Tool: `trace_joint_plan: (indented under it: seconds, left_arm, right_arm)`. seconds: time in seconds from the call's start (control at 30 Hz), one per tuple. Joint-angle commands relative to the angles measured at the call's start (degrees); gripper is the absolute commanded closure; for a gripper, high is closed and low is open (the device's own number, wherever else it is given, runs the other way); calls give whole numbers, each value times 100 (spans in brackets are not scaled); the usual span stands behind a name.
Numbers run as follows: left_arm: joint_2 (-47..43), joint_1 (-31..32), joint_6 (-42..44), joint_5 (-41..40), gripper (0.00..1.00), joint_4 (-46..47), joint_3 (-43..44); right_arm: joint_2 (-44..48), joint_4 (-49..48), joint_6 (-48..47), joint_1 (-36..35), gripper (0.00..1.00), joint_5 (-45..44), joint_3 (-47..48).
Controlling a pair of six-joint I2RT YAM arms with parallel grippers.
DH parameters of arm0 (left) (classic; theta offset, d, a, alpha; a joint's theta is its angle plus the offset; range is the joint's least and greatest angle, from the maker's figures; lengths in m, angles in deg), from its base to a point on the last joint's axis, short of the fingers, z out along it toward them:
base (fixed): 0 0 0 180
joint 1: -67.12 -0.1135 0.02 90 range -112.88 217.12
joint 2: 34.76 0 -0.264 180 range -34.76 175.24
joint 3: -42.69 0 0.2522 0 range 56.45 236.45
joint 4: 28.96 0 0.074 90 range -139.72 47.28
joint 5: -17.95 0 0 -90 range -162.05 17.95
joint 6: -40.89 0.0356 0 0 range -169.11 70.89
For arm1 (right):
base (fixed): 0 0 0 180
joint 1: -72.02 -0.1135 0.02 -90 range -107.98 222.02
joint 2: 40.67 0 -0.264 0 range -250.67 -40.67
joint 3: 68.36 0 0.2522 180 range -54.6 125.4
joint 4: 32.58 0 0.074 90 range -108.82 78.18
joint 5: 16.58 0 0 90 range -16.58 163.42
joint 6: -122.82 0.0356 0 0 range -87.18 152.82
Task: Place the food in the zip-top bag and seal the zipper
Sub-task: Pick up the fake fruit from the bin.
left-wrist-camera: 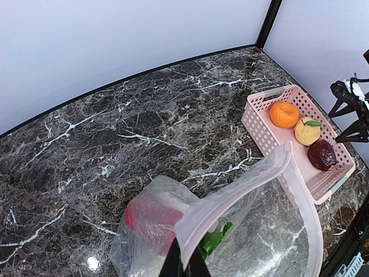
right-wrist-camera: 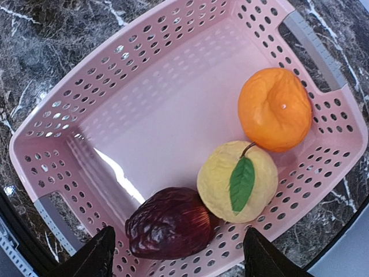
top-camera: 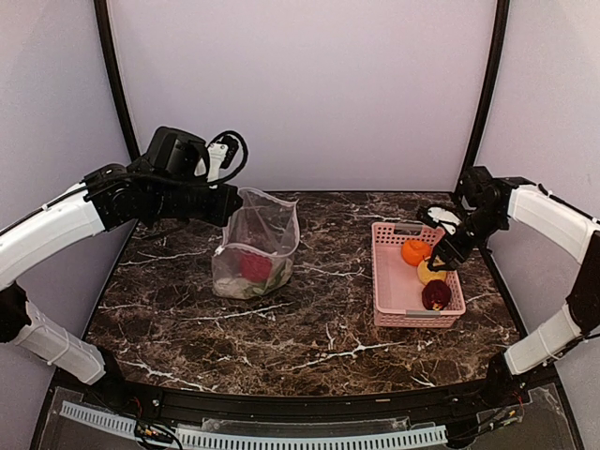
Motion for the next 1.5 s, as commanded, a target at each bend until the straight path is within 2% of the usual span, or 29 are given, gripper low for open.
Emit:
trace_joint_plan:
  seconds: [0.0, 0.33, 0.53, 0.8, 1.47]
  left_arm:
    - [-61, -33, -42, 123, 99, 90, -92]
    - [-18, -33, -23, 125, 99, 140, -130]
    - [-25, -34, 18, 128, 99, 148, -177]
    - [59, -33, 38, 118, 99, 144, -155]
    - [64, -33, 70, 128, 99, 94, -179]
  right_arm:
    - [216, 234, 23, -77, 27, 191, -268]
    - [217, -16, 439, -323, 29, 97, -841]
    - [188, -315, 453, -389, 29, -338, -1144]
    - [-139, -513, 521, -419, 29, -511, -1240]
    - [-151, -338, 475, -623, 19, -1011, -1371]
